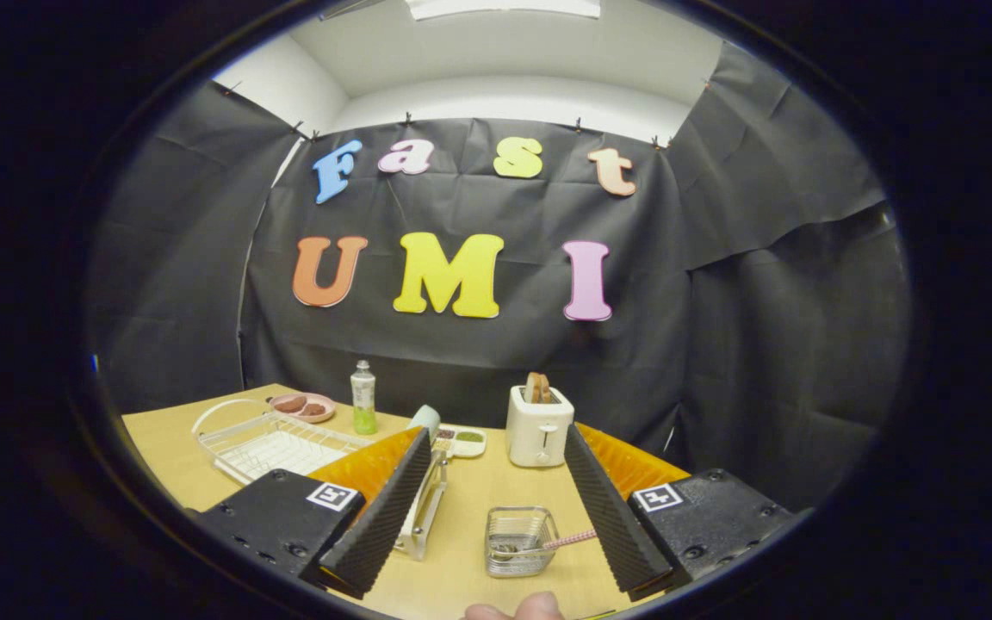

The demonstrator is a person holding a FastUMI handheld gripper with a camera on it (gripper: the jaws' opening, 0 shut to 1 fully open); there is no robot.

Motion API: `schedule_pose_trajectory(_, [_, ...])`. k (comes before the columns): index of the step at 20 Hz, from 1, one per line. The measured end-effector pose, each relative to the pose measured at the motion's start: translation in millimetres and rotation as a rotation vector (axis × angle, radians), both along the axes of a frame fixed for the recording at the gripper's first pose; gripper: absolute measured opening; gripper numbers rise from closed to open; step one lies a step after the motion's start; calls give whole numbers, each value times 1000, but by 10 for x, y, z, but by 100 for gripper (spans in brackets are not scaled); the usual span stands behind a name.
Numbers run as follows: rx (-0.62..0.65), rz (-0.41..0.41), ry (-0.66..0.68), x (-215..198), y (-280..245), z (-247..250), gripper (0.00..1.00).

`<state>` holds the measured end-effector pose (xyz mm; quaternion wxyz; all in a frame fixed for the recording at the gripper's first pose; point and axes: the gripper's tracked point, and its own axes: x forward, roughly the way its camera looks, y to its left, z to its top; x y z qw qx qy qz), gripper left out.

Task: Take the plate from the dish rack, then take the spoon from the basket and place it into the plate.

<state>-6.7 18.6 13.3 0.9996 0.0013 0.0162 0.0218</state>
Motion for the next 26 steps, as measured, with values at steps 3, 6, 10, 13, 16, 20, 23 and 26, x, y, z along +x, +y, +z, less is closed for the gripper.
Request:
schedule_pose_trajectory(3, [6,41,41,53,97,31,100])
schedule_pose_trajectory(6, [-6,101,114,167,291,122,100])
schedule_pose_trajectory(10, [-14,146,206,426,540,280,100])
schedule_pose_trajectory(13, [-30,151,280,677,697,307,100])
schedule_pose_trajectory(16, [-30,155,402,976,861,178,100])
schedule_pose_trajectory(20, [-46,126,589,1242,986,-205,100])
schedule_pose_trajectory(23, [-31,101,680,1394,1035,-455,100])
schedule_pose_trajectory(26, [-12,62,742,1538,1047,-678,100])
